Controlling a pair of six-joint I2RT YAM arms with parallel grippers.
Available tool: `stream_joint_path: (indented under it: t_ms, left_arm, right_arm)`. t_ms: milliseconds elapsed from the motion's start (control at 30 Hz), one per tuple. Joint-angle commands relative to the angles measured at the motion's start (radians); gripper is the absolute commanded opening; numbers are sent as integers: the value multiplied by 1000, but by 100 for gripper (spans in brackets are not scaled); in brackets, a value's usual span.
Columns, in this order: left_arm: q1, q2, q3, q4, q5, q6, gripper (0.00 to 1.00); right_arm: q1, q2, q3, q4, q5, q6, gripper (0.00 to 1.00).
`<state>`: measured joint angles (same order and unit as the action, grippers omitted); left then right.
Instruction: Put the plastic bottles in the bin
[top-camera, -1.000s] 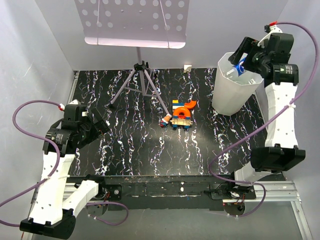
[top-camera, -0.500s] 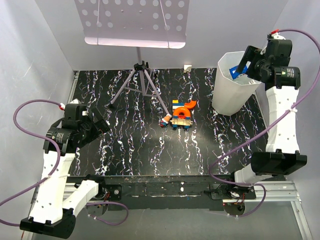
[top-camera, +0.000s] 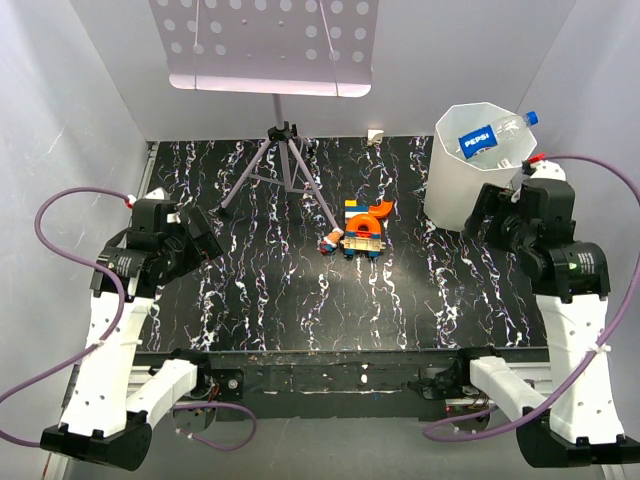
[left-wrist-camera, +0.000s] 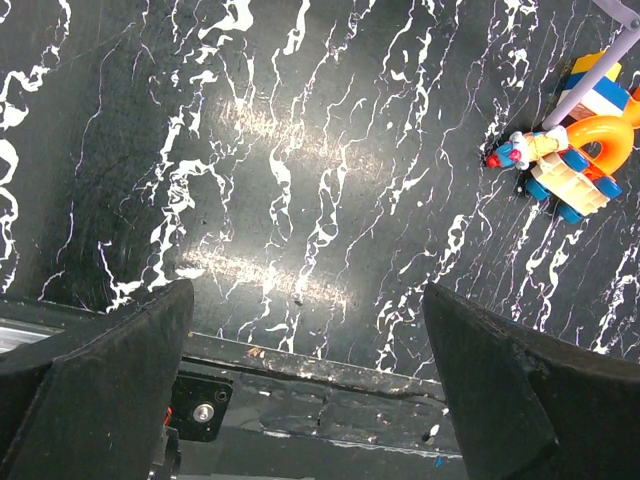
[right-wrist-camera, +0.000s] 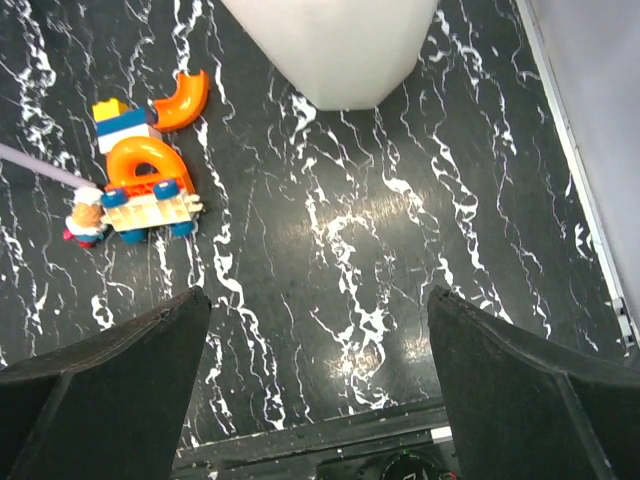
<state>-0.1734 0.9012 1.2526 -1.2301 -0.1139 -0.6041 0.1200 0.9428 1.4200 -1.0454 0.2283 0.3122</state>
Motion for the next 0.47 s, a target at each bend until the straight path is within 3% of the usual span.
stream_joint_path:
  t_ms: [0, 433]
  left_arm:
    - [-1, 21, 41, 26, 11, 40, 99]
    - [-1, 16, 30, 30, 19, 33, 99]
  right_arm:
    - [3, -44, -75, -7, 19, 24, 95]
    - [3, -47, -99, -16, 37, 34, 96]
